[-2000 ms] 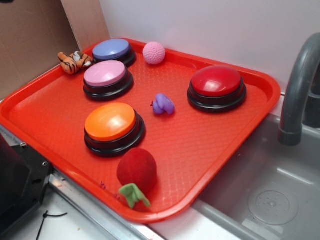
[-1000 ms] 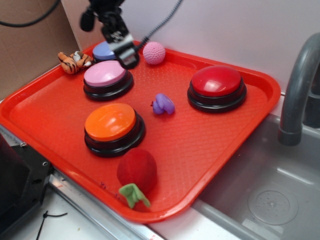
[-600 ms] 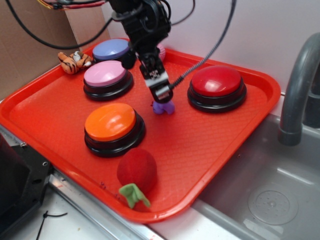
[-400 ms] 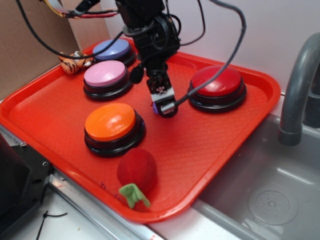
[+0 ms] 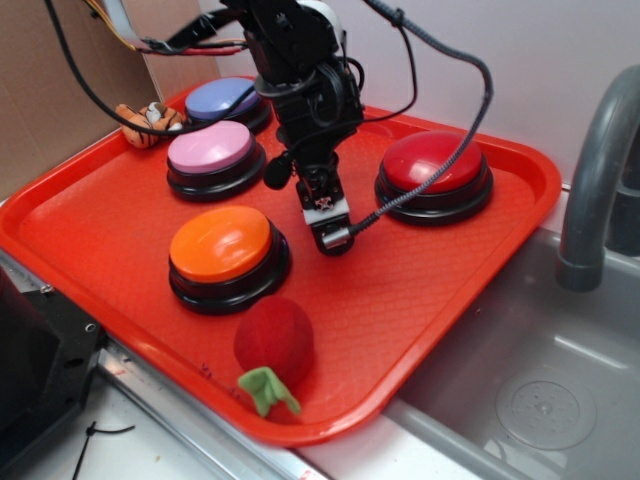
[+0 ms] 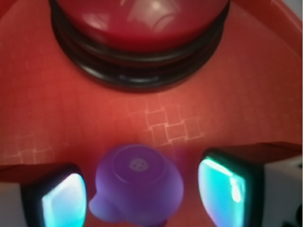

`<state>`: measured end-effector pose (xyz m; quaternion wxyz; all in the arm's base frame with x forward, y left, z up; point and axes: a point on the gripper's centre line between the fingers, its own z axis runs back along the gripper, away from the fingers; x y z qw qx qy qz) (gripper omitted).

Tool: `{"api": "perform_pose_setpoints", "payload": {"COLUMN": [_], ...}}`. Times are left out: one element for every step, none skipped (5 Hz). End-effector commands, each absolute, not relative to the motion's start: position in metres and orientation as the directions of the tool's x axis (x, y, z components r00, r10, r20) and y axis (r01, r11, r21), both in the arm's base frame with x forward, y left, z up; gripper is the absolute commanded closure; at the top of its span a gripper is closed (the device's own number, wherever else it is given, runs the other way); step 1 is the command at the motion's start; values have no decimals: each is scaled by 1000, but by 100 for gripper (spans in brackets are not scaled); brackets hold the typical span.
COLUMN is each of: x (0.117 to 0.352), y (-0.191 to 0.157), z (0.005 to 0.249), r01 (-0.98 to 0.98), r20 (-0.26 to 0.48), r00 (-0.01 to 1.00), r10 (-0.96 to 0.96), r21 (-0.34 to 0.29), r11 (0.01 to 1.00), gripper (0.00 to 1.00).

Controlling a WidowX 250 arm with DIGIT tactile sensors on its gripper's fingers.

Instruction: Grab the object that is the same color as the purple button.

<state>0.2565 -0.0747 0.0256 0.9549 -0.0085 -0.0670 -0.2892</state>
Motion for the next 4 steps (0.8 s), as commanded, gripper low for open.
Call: {"api": "perform_pose_setpoints", "payload": {"x": [261,260,256,249], "y": [-87,-85,-71,-53], "z": [29,35,66,101], "r01": [557,539,379,261], "r20": [154,143,10,22], "r00": [817,832,926,965], "r10": [-556,-535,-378,-261], "r21": [39,20,-23,-31], "r11": [830,842,925,965], "gripper": [100,100,100,100]}}
